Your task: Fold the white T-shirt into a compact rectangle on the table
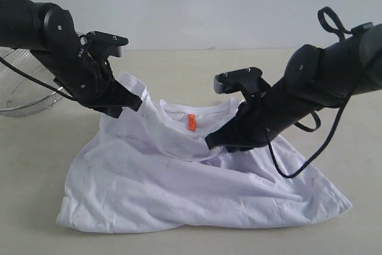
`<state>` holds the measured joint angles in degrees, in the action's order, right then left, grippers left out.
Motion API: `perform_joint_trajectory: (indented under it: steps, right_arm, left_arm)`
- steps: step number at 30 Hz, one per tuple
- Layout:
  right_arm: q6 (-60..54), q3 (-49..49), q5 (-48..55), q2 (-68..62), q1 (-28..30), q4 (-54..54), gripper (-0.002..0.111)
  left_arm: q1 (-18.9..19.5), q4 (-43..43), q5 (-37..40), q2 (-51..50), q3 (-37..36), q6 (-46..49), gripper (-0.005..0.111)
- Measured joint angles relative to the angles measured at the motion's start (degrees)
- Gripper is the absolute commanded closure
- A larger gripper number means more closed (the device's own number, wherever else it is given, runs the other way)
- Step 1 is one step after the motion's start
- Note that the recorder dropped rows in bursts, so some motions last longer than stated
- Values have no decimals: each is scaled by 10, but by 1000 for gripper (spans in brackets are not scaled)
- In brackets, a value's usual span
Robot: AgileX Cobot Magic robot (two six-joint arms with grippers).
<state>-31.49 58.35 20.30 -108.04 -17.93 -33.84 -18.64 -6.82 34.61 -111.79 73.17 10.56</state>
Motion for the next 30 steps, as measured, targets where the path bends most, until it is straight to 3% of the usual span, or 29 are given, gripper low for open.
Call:
perform_joint_trajectory:
  steps: [10,18,26,30]
  right_arm:
    - [0,128,-60,-82,0,0,109]
    - [6,192,-86,-87,30,0,109]
    - [-23,212,83,-58,104,46,107]
    - [-29,214,182,-33,129,72,89]
  left_arm:
    - [5,5,-15,0,0,-9,102]
    - [53,15,-38,0,0,-14,102]
    - [68,-13,7,25,0,18,102]
    - [68,-96,53,42,-5,81,102]
